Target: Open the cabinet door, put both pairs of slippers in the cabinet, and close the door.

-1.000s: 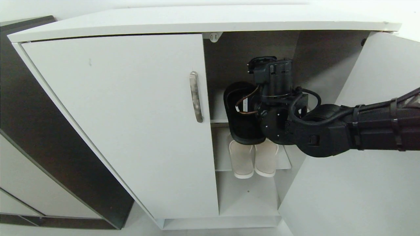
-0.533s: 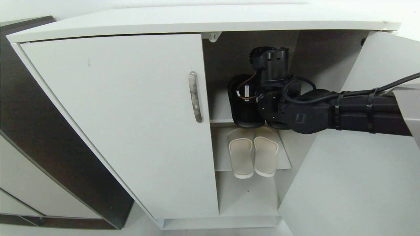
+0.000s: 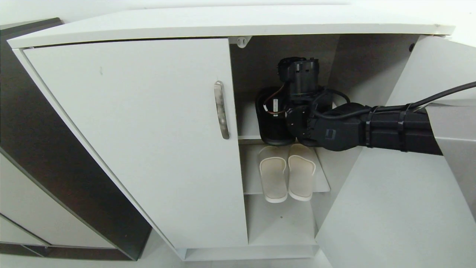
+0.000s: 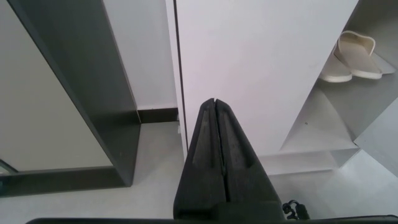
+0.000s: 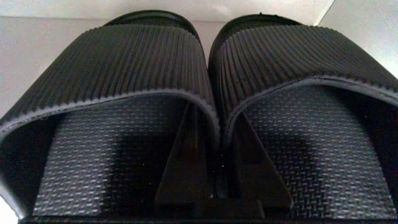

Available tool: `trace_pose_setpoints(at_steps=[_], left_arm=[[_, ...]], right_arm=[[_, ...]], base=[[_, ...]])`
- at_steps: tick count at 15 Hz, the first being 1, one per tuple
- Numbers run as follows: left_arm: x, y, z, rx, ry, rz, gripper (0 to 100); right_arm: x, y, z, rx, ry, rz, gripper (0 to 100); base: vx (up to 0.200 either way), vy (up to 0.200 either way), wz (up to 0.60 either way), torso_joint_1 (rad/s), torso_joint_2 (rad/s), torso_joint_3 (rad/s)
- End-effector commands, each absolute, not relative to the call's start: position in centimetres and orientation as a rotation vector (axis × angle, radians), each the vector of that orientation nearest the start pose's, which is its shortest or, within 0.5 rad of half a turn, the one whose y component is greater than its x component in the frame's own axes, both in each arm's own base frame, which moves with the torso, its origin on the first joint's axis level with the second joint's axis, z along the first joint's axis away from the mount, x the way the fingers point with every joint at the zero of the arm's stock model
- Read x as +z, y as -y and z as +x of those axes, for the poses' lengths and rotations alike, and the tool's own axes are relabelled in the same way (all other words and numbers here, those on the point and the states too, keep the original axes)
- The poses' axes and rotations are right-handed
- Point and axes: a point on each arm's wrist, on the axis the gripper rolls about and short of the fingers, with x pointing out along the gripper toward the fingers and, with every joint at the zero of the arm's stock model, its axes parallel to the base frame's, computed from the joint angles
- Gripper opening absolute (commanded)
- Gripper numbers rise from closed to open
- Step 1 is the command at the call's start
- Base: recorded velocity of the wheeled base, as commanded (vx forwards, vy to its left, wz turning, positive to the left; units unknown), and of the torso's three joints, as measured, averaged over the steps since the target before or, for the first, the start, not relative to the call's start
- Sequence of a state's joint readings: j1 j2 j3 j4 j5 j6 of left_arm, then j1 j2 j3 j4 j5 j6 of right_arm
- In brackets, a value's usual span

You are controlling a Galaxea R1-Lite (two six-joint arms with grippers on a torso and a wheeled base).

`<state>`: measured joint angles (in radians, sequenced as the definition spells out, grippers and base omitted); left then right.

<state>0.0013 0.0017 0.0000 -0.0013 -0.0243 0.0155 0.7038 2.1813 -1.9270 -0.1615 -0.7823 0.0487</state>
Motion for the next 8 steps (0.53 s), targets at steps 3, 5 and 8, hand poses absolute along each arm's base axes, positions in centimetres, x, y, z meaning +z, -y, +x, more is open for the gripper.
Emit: trace_pose_setpoints(at_steps=[3,5,8], left_arm=[[7.57,0.06,-2.26,-0.023,-0.001,0.015,0],[7.57,0.06,-2.27,-0.023,0.0,0.015,0],[7.57,0.06,-2.26,-0.023,-0.001,0.015,0]], right_arm=[[26.39,-28.2,35.98,-0.083,-0.069,-0.016,0],[26.28,-28.2,35.98,-0.085,-0.074,-0.02,100],[26.51,-28.15,35.49,-0.079,-0.076,-0.021,100]], base=[[0.0,0.0,0.0,0.0,0.0,0.0],[0.0,0.0,0.0,0.0,0.0,0.0],[0.0,0.0,0.0,0.0,0.0,0.0]])
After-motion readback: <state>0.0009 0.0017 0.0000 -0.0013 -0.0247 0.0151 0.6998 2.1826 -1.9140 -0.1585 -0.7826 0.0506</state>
